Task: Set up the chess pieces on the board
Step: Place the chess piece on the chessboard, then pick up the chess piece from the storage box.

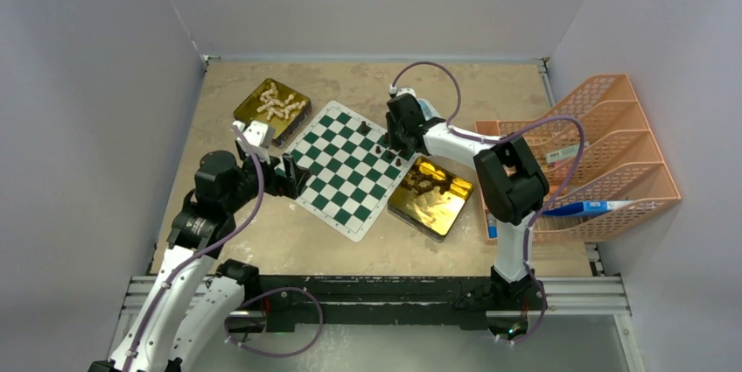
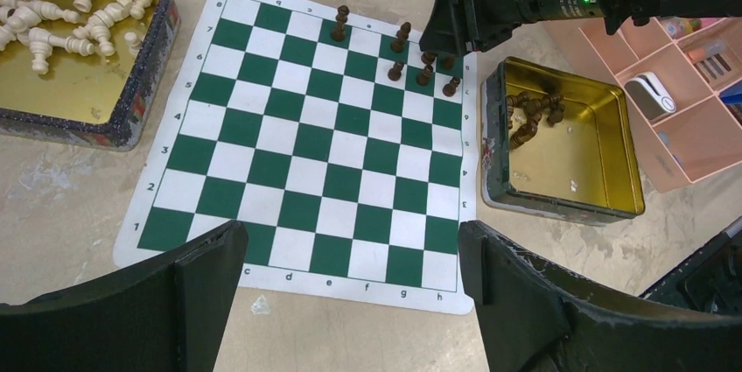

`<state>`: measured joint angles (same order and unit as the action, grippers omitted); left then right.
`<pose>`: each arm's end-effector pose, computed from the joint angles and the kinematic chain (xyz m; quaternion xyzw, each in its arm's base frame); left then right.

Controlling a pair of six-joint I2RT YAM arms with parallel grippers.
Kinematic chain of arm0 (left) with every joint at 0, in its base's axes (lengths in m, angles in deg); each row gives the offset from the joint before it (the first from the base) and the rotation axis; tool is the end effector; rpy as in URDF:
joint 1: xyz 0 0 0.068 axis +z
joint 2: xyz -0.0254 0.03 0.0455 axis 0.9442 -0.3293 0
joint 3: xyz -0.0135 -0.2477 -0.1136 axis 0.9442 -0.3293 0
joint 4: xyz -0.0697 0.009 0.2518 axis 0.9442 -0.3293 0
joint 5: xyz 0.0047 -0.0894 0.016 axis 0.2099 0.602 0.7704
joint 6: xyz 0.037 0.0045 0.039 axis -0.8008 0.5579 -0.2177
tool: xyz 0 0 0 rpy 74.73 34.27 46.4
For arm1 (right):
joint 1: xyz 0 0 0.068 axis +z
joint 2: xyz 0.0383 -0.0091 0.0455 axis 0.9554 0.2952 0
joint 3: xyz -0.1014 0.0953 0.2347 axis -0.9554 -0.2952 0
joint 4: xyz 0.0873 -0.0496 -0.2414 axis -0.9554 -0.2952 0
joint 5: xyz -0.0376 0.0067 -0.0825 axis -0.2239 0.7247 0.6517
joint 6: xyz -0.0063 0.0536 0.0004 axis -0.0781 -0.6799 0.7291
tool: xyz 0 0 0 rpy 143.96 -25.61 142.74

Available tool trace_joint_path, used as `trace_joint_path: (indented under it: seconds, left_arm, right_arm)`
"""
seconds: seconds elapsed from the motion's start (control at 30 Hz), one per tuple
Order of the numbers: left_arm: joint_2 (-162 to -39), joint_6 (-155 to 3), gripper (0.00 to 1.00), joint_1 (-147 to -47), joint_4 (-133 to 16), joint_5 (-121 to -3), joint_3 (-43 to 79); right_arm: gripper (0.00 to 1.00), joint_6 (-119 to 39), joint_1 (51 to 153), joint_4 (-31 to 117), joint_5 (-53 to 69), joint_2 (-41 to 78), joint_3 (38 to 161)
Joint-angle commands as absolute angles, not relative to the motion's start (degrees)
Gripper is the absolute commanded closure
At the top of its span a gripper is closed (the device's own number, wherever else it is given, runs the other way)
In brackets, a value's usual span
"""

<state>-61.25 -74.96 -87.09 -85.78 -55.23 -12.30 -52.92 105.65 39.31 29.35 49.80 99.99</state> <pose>0.1373 -0.0497 0.3178 0.1024 0.8040 -0.2445 0.5323 0.3702 0.2289 0.1875 -0.0543 0.9041 0.0871 0.4149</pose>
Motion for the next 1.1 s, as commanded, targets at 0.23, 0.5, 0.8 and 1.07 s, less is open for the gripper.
trace_joint_path:
  seconds: [0.23, 0.5, 0.8, 1.07]
  left_arm:
    - [-65.68, -72.62, 0.06, -87.29, -86.30, -51.72, -8.72]
    - [-66.21, -73.34, 0.05, -87.30, -86.07, -48.62, -9.28]
    - [-65.68, -73.11, 0.05, -87.30, -85.22, -46.09, -10.34]
    - [-64.04, -73.47, 0.05, -87.30, -84.47, -48.36, -11.20]
  right_arm:
    - [0.61, -56.42, 105.62, 29.97, 33.43, 41.60, 105.67]
    - [0.65, -59.15, 105.70, 24.11, 34.09, 33.46, 102.23]
    - [0.66, -63.34, 105.70, 20.15, 33.11, 23.95, 90.70]
    - [0.66, -65.60, 107.08, 23.53, 28.74, 23.70, 83.50]
